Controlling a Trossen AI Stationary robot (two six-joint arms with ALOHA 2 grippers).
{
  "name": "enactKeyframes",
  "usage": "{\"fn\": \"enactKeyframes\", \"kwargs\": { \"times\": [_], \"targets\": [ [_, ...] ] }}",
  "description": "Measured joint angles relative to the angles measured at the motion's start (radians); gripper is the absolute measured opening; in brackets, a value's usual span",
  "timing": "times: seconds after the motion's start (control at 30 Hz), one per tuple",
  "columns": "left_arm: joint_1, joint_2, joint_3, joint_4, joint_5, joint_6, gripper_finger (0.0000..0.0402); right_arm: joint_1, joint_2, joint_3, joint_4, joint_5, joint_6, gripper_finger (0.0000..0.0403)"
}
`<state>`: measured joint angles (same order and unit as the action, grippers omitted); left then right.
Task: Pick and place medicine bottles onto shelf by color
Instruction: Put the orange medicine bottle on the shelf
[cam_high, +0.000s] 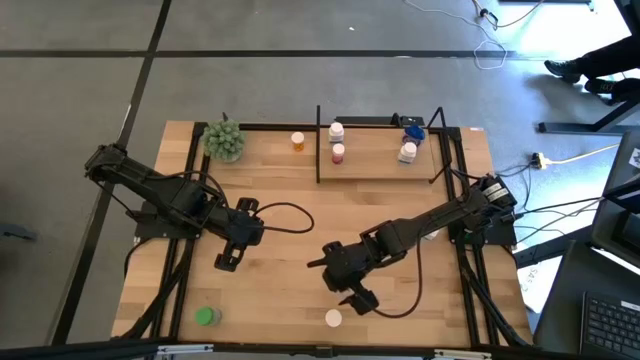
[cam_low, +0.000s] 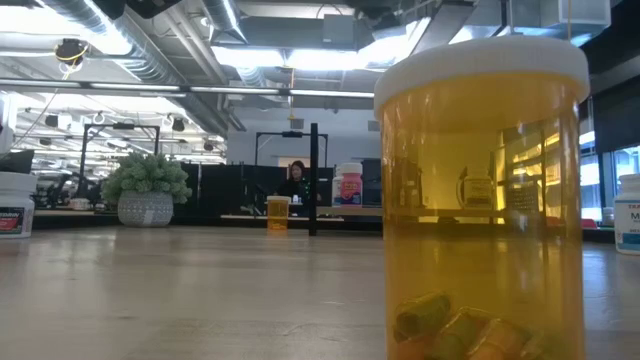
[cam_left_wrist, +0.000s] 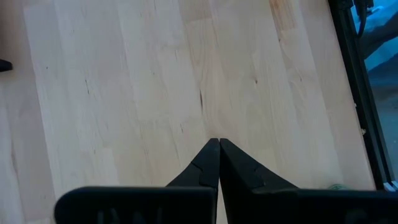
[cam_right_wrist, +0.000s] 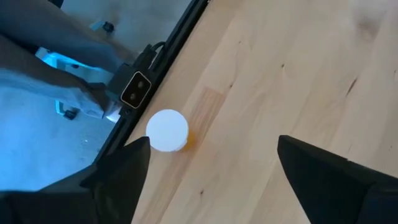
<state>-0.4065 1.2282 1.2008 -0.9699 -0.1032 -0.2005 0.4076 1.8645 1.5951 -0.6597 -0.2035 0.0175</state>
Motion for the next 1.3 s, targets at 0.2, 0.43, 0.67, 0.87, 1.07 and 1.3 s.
{"fn": "enactKeyframes", "kwargs": {
  "times": [0.2,0.43,0.67,0.87,1.07,1.3],
  "targets": [
    [0.000,0.000,0.000,0.000,0.000,0.000,0.0000,0.009,0.000,-0.001,-0.003,0.001,0.004,0.0354],
    [0.000,0.000,0.000,0.000,0.000,0.000,0.0000,0.053,0.023,-0.001,0.037,0.001,0.004,0.0354],
    [0.000,0.000,0.000,0.000,0.000,0.000,0.0000,0.088,0.102,-0.001,0.063,0.003,-0.021,0.0354],
    [0.000,0.000,0.000,0.000,0.000,0.000,0.0000,0.095,0.154,-0.002,0.065,0.012,-0.029,0.0354],
    [0.000,0.000,0.000,0.000,0.000,-0.001,0.0000,0.095,0.173,-0.002,0.063,0.010,-0.052,0.0354],
    [0.000,0.000,0.000,0.000,0.000,-0.001,0.0000,0.094,0.219,-0.001,0.063,0.007,-0.055,0.0354]
  ]
}}
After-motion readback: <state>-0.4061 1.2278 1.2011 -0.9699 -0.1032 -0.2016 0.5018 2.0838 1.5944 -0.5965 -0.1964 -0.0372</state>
